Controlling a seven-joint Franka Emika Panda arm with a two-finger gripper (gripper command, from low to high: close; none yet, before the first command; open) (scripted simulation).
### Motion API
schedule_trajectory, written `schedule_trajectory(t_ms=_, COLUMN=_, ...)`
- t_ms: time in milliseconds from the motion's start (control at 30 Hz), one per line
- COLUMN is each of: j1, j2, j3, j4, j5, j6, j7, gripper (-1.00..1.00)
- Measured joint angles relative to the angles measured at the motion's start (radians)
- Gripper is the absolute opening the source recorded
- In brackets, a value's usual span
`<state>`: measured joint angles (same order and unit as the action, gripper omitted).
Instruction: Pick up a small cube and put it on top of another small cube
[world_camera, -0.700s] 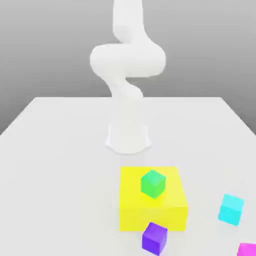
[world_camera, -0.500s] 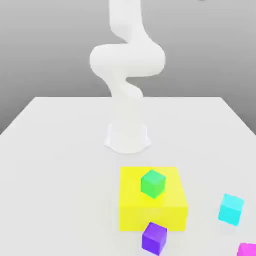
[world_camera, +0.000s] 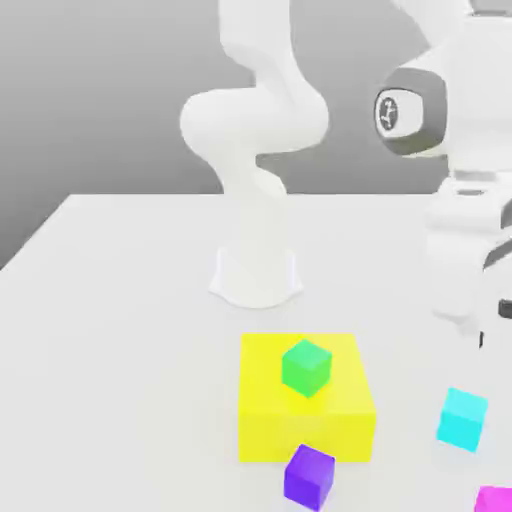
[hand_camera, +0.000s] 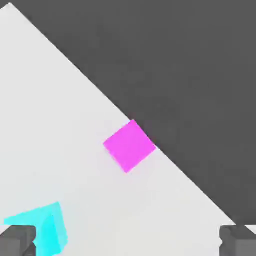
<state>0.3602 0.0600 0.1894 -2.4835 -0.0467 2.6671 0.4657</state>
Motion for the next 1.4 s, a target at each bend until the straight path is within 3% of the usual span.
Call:
schedule_trajectory(t_ms=133, j1=0.046, j2=0.148, j3=0.012, j4=-0.026, j5=-0.063, j6=0.064, j7=-0.012, gripper=0.00)
schedule_trajectory(t_ms=300, j1=0.109, j2=0.330, j3=-0.054, j4=0.001, j5=-0.141, j6=0.199, j7=0.036, gripper=0.00)
schedule_trajectory(t_ms=333, j1=0.117, j2=0.350, j3=-0.063, j4=0.005, j5=-0.148, j6=0.214, j7=0.042, gripper=-1.00)
schedule_trajectory(t_ms=600, j1=0.107, j2=0.322, j3=-0.050, j4=-0.001, j5=-0.139, j6=0.191, j7=0.034, gripper=-1.00)
schedule_trajectory(t_ms=767, j1=0.066, j2=0.151, j3=-0.010, j4=-0.040, j5=-0.052, j6=0.061, j7=-0.020, gripper=-1.00)
schedule_trajectory(t_ms=1000, j1=-0.054, j2=-0.106, j3=-0.084, j4=-0.139, j5=0.040, j6=-0.091, j7=0.025, gripper=-1.00)
schedule_trajectory(t_ms=1267, j1=-0.178, j2=-0.396, j3=-0.166, j4=-0.254, j5=0.060, j6=-0.266, j7=0.144, gripper=-1.00)
schedule_trajectory(t_ms=1400, j1=-0.201, j2=-0.334, j3=-0.172, j4=-0.297, j5=0.058, j6=-0.161, j7=0.162, gripper=-1.00)
